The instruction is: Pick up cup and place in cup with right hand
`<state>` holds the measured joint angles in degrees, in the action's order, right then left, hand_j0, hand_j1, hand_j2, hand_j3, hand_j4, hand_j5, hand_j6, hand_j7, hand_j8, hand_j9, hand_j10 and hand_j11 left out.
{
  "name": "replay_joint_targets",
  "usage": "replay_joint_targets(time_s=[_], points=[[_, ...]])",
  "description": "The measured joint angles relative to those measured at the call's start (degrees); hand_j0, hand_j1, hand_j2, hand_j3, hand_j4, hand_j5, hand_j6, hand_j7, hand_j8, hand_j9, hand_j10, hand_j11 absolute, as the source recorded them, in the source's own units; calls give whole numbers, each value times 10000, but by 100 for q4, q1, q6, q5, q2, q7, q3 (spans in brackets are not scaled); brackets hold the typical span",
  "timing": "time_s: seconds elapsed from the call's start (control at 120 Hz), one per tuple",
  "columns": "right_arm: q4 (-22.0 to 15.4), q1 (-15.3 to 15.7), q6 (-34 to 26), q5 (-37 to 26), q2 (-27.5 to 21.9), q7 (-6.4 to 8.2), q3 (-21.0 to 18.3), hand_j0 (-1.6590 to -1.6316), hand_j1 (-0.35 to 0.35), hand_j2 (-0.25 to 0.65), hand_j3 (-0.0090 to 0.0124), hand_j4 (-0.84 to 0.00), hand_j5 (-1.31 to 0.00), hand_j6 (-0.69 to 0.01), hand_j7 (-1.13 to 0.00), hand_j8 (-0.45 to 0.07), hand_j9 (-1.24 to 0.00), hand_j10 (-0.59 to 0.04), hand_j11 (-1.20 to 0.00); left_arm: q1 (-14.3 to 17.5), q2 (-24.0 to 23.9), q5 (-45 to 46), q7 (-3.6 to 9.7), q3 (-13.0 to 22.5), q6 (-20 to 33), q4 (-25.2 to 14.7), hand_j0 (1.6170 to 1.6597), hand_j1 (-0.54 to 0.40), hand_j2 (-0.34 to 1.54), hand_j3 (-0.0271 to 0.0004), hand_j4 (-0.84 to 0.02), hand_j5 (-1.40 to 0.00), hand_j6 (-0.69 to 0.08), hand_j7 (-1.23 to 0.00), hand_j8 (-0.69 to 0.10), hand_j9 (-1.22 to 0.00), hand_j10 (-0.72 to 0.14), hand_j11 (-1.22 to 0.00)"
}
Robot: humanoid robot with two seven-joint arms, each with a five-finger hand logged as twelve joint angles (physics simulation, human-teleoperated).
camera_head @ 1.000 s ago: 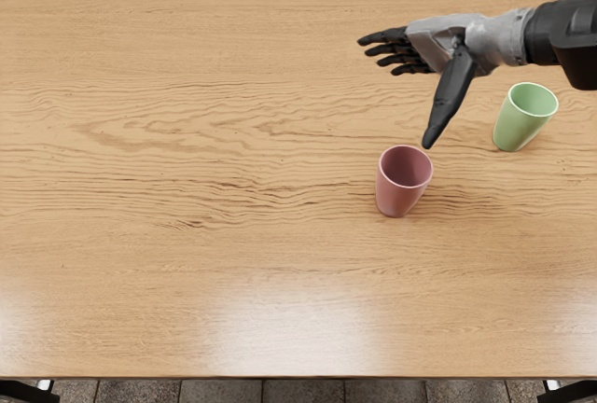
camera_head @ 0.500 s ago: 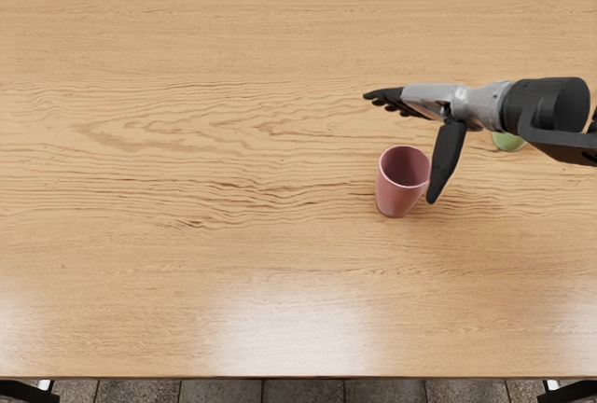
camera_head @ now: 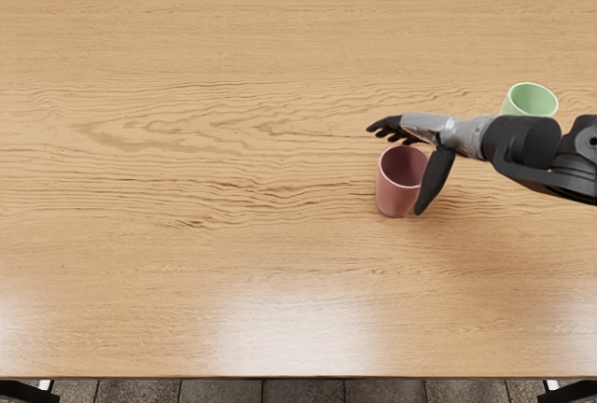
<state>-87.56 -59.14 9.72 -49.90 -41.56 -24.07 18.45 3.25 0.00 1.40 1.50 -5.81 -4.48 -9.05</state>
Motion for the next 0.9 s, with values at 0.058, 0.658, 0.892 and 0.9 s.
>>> replay_joint_targets(time_s=[0.058, 0.658, 0.892, 0.9], points=[[86, 32, -18, -71, 81, 3, 3, -16581, -1814, -264, 0, -1440, -1836, -1456, -1830, -1446, -1834, -1434, -1833, 0, 0, 0, 0, 0, 0, 0, 16581, 3356, 23, -1, -115, -146, -116, -146, -115, -146, -114, -146], [265, 170, 24, -142, 170, 85, 68, -16567, 64, -24, 0, -3193, -3975, -3167, -4050, -3102, -4091, -3104, -4084, 0, 0, 0, 0, 0, 0, 0, 16581, 3357, 21, 0, -116, -146, -116, -145, -115, -145, -114, -145], [237, 135, 163, -26, 127, 78, 119, -16550, 109, -752, -3, -3916, -5066, -3850, -5081, -3064, -5168, -3403, -5171, 0, 0, 0, 0, 0, 0, 0, 16581, 3358, 21, 0, -115, -145, -115, -144, -114, -144, -113, -144], [236, 134, 173, -22, 126, 76, 125, -16549, 136, -764, -2, -3932, -5105, -3860, -5111, -3038, -5200, -3395, -5201, 0, 0, 0, 0, 0, 0, 0, 16581, 3357, 22, 0, -115, -145, -115, -145, -115, -144, -113, -144]])
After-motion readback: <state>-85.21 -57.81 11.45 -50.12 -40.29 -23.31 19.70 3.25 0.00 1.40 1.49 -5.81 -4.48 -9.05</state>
